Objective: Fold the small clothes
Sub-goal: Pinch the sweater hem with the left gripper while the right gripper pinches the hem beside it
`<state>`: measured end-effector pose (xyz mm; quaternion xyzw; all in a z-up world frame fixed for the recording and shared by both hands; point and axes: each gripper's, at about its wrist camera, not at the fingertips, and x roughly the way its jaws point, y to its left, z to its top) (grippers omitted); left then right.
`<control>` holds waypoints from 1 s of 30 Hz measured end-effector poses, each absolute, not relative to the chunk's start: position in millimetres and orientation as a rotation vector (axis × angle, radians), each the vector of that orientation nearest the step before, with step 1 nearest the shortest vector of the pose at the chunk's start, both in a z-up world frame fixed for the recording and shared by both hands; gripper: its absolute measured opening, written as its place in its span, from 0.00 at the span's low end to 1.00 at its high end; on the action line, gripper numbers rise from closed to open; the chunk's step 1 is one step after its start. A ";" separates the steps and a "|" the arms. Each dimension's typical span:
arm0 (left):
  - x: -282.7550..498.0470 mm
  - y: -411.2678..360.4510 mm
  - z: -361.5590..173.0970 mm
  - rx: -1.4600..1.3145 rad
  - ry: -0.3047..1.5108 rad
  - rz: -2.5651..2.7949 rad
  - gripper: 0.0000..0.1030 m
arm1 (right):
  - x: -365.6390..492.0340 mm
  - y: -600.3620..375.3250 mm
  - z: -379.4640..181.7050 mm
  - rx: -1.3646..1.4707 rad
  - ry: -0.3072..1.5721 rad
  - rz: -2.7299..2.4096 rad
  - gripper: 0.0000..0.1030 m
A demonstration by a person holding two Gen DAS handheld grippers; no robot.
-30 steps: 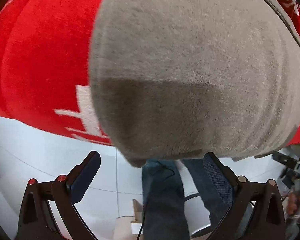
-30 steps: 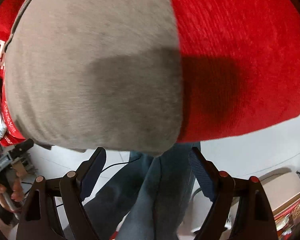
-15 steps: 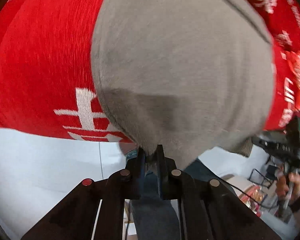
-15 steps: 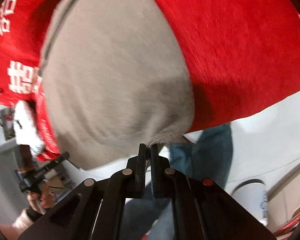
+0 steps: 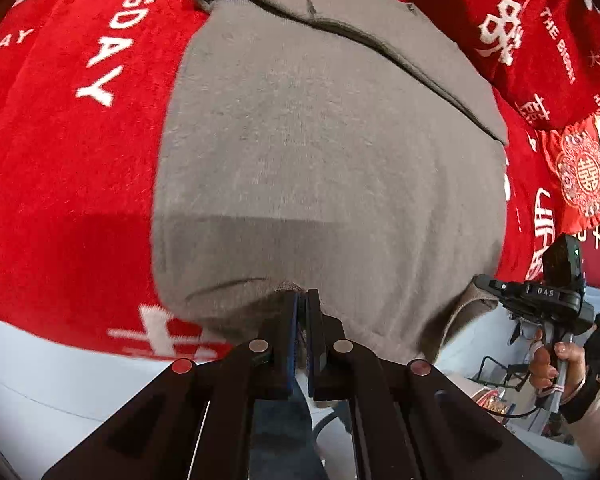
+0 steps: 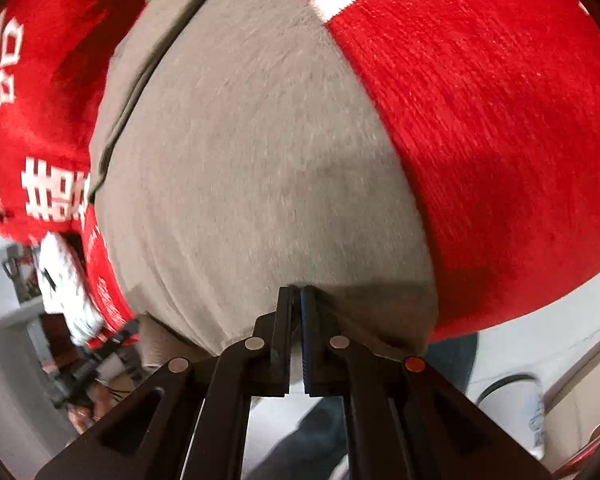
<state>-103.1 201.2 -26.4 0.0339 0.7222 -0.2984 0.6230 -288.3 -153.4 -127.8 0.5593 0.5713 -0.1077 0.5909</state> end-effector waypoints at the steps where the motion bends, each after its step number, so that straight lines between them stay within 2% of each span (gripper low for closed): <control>1: -102.3 202.5 -28.6 0.077 1.662 -0.683 0.04 | -290.2 -154.9 -129.1 1.332 1.333 -0.255 0.05; 3: -103.5 198.9 -31.0 0.077 1.667 -0.678 0.04 | -297.3 -156.0 -133.7 1.406 1.361 -0.272 0.13; 4: -106.6 194.6 -33.1 0.075 1.672 -0.674 0.04 | -303.8 -155.2 -134.9 1.449 1.363 -0.277 0.31; 5: -107.9 192.1 -34.9 0.073 1.676 -0.673 0.04 | -305.8 -153.2 -133.6 1.481 1.352 -0.272 0.42; 6: -108.7 191.2 -36.0 0.075 1.679 -0.671 0.04 | -308.8 -151.1 -131.7 1.497 1.338 -0.268 0.61; 7: -109.4 190.9 -36.6 0.079 1.680 -0.669 0.04 | -309.4 -148.7 -129.7 1.501 1.323 -0.266 0.66; 11: -110.1 188.0 -38.5 0.087 1.684 -0.666 0.04 | -298.8 -136.1 -138.0 1.528 1.359 -0.262 0.66; 13: -108.9 189.1 -38.9 0.093 1.685 -0.666 0.04 | -293.9 -130.7 -134.9 1.430 1.421 -0.330 0.66; 18: -108.7 189.1 -38.8 0.095 1.687 -0.668 0.04 | -327.3 -126.0 -114.3 1.287 1.410 -0.488 0.66; 24: -106.9 189.9 -42.7 0.086 1.694 -0.674 0.05 | -353.4 -116.0 -155.5 1.467 1.394 -0.399 0.66; 30: -106.1 187.5 -42.9 0.107 1.705 -0.680 0.05 | -348.1 -91.9 -183.3 1.311 1.494 -0.385 0.66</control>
